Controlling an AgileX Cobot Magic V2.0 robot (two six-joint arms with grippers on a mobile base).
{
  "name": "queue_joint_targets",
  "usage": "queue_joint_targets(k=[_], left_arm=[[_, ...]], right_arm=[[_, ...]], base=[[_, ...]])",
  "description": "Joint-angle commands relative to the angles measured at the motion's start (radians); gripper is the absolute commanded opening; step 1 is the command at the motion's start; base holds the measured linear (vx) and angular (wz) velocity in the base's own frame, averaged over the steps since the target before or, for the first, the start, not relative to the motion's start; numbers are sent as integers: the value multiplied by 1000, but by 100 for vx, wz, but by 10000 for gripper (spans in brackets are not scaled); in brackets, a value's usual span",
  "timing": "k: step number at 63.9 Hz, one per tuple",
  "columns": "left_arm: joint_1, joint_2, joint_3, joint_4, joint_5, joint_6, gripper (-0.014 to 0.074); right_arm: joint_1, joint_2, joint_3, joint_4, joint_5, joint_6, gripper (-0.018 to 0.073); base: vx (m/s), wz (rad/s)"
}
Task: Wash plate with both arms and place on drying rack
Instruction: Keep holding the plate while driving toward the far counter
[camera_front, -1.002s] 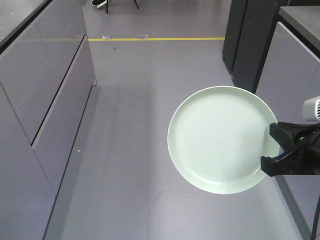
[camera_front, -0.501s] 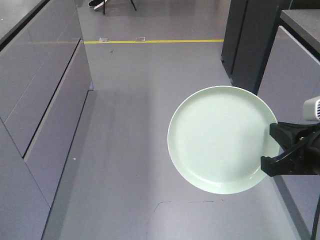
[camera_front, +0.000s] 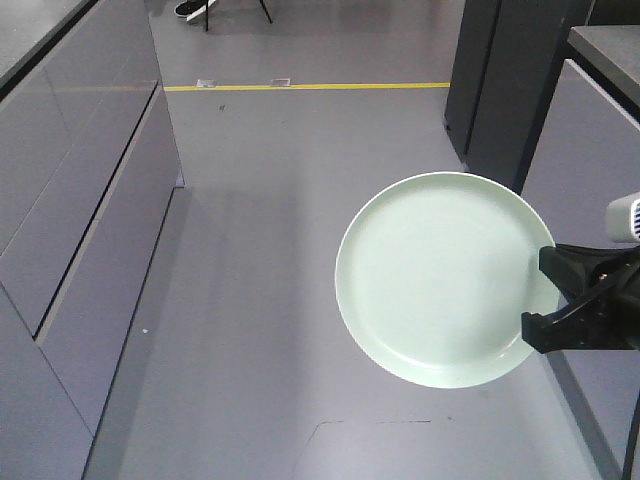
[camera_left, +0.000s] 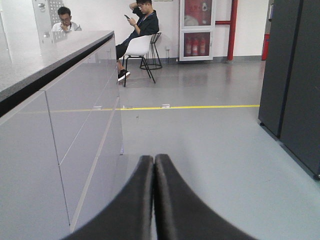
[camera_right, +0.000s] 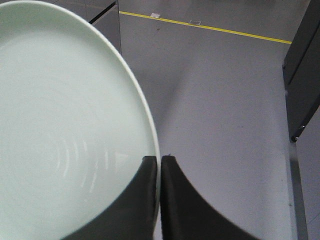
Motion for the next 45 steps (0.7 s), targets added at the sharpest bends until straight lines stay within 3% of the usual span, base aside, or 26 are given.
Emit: queue_joint_targets(k=[1, 45], left_arm=[[1, -15, 22, -4, -73, -10, -6], [1, -15, 22, -4, -73, -10, -6]], right_arm=[[-3, -14, -29, -8, -78, -7, -9], [-3, -14, -29, -8, -77, -7, -9]], base=[[11, 1], [12, 0]])
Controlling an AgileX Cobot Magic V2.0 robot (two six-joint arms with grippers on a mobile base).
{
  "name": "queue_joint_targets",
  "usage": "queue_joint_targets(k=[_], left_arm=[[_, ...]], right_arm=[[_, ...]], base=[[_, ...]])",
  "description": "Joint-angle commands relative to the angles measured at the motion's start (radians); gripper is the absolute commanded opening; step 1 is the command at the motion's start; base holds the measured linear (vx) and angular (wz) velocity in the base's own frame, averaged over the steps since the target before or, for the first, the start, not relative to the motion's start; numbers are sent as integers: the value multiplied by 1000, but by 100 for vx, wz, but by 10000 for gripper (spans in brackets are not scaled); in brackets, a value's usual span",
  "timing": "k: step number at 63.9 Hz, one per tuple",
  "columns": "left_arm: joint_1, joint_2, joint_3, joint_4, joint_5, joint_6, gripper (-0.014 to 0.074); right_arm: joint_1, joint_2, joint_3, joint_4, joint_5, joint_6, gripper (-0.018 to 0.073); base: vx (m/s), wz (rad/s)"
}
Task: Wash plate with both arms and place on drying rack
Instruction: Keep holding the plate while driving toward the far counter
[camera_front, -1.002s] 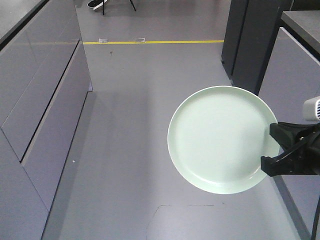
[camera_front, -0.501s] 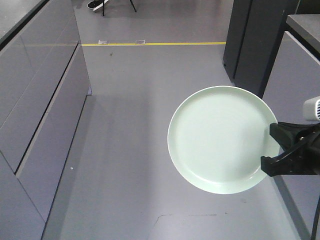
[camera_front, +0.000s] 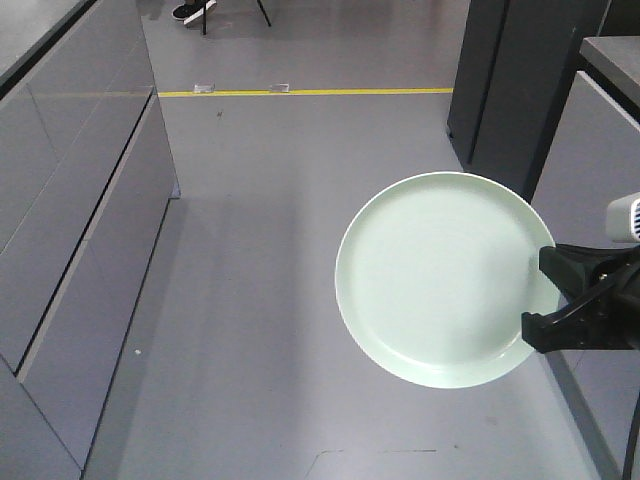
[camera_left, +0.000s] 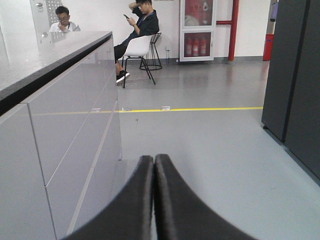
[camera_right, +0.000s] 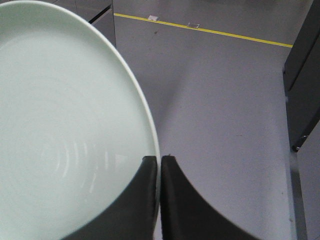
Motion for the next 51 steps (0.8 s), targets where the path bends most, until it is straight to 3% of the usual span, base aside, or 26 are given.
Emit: queue_joint_targets(k=[1, 51], left_arm=[[1, -15, 22, -4, -73, -10, -6], [1, -15, 22, -4, -73, -10, -6]], right_arm=[[-3, -14, -29, -8, -77, -7, -9], [-3, -14, -29, -8, -77, -7, -9]], base=[[12, -2], [12, -1]])
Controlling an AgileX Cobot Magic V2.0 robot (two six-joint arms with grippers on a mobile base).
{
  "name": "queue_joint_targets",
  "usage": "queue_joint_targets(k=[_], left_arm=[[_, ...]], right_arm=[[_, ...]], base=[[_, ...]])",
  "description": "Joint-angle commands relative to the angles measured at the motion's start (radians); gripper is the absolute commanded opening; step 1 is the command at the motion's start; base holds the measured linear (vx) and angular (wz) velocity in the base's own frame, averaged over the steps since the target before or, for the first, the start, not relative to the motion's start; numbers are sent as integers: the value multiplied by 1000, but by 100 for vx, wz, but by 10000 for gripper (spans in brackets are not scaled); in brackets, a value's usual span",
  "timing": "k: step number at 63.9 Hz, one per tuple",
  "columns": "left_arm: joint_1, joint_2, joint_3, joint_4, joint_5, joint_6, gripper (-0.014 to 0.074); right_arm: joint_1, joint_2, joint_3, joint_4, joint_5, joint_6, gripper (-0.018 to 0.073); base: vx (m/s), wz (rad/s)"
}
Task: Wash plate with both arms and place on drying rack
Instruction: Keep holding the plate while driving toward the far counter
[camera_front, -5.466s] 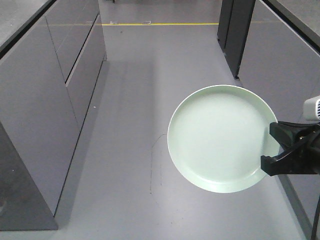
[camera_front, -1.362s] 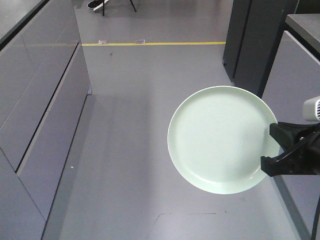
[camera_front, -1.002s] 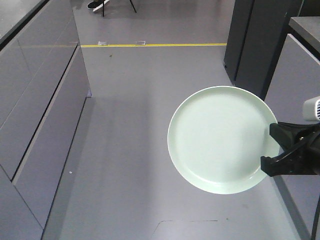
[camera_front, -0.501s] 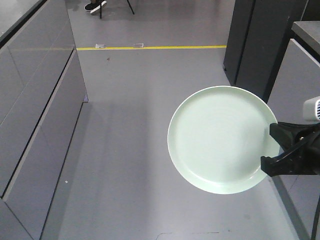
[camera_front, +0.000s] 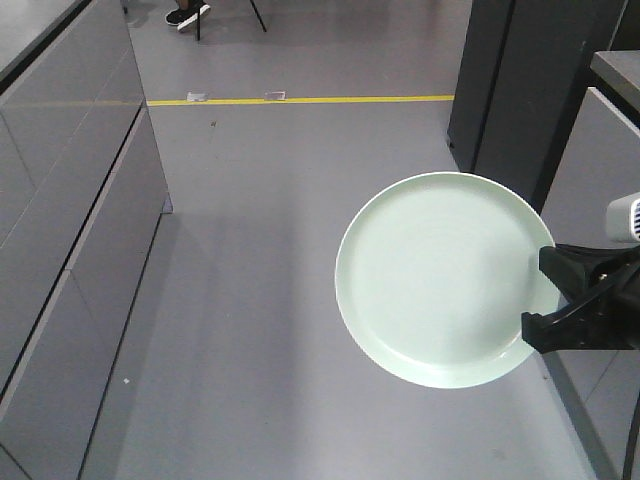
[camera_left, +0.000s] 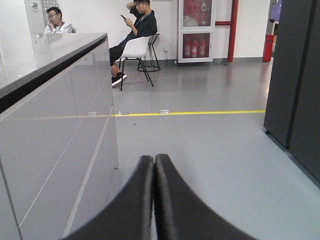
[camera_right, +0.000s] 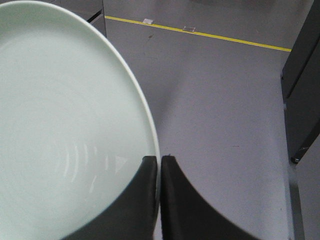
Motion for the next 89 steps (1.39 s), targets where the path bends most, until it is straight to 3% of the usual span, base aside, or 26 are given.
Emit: queue_joint_targets(k=[1, 89], left_arm=[[1, -15, 22, -4, -73, -10, -6], [1, -15, 22, -4, -73, -10, -6]], right_arm=[[-3, -14, -29, -8, -77, -7, -9], [-3, -14, -29, -8, -76, -7, -9]], base=[[11, 0], [10, 0]])
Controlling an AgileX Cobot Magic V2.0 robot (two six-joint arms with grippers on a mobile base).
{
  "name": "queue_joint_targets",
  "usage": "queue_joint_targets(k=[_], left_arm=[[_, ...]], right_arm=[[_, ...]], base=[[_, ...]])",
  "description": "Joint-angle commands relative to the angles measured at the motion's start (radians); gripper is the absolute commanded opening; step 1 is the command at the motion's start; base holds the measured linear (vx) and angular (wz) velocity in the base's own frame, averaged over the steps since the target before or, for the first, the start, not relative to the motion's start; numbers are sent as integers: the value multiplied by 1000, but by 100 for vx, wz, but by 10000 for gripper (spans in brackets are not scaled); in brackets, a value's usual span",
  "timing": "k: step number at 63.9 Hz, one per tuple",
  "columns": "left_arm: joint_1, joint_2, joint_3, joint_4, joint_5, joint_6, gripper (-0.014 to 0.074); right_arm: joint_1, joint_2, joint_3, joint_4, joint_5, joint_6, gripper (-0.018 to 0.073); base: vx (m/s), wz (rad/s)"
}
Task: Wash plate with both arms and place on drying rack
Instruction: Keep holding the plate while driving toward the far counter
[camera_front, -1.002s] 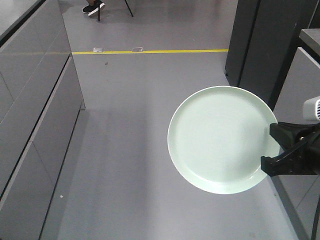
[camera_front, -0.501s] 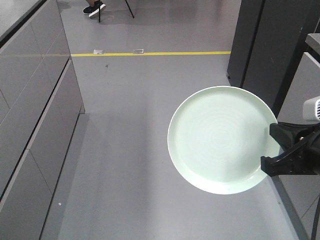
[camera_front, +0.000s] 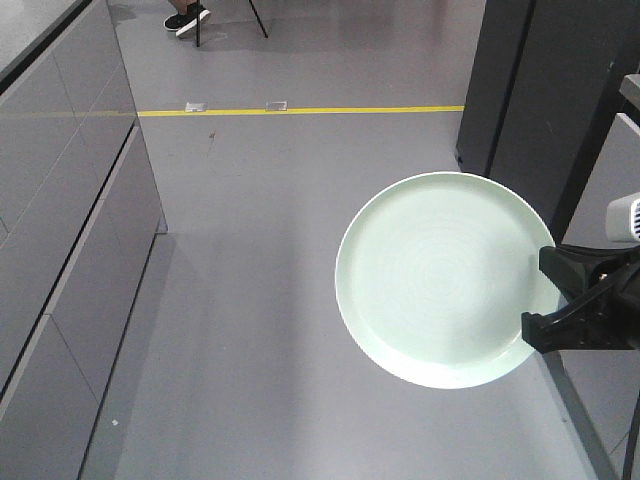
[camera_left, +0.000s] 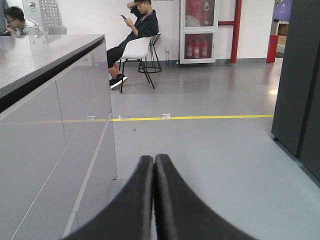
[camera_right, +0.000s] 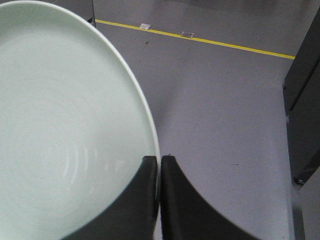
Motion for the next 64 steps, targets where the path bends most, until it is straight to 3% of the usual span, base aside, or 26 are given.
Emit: queue_joint_targets(k=[1, 64], left_arm=[[1, -15, 22, -4, -73, -10, -6], [1, -15, 22, -4, -73, -10, -6]], right_arm=[[-3, -14, -29, -8, -76, -7, -9], [-3, -14, -29, -8, -77, -7, -9]], base=[[9, 0], [9, -1]])
